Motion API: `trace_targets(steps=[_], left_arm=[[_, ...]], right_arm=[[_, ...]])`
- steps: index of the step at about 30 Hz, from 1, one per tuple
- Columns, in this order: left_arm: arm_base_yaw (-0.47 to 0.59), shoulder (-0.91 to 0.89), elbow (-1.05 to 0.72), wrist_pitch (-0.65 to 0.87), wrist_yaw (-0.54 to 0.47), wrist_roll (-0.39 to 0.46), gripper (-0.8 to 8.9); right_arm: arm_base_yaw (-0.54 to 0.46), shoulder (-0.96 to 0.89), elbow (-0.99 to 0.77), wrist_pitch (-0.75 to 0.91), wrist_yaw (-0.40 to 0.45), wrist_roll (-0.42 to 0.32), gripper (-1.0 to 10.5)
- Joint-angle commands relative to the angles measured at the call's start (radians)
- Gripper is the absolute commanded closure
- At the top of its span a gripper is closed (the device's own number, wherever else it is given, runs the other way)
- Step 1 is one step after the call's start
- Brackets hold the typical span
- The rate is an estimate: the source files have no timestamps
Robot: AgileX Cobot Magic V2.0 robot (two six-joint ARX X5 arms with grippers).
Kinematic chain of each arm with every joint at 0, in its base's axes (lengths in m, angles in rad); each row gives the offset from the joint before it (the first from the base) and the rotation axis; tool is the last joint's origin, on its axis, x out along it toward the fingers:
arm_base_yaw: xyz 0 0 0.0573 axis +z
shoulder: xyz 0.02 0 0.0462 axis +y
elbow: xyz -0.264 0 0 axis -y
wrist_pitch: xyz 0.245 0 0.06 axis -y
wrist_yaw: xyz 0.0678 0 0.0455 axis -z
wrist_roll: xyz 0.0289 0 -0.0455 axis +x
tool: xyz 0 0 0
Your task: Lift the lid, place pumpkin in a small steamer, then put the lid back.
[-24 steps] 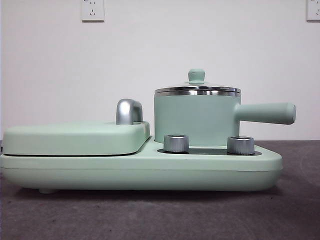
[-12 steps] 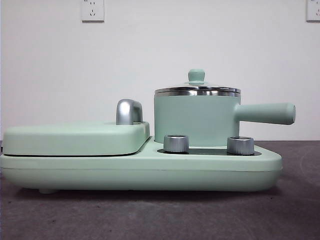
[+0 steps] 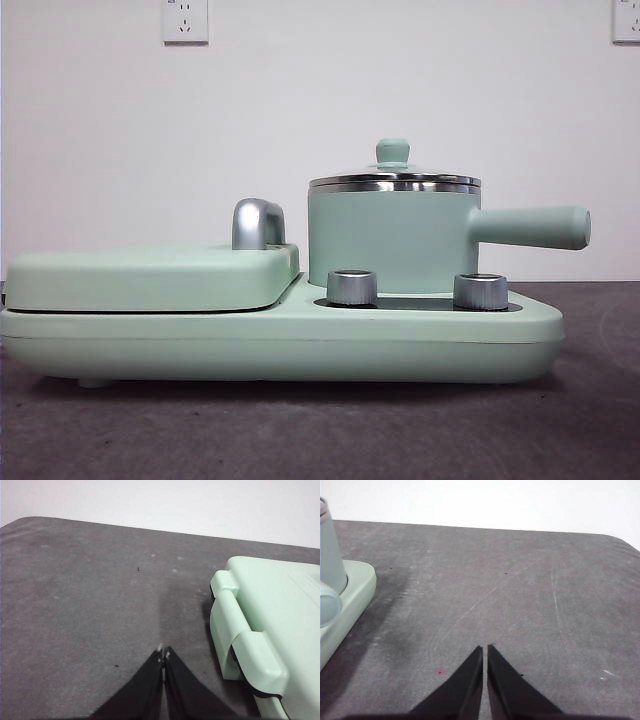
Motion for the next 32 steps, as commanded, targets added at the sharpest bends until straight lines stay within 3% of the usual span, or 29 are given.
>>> trace_targets(steps=[1, 32], left_arm=[[0.001, -0.003, -0.020, -0.005, -0.003, 0.013, 8.07], [0.000, -0.003, -0.020, -0.005, -0.003, 0.013, 8.07]], right_arm=[[-0.002, -0.003, -0.006, 0.010, 0.000, -0.008, 9.3], [-0.026, -0.003, -0.006, 0.010, 0.000, -0.008, 9.3]])
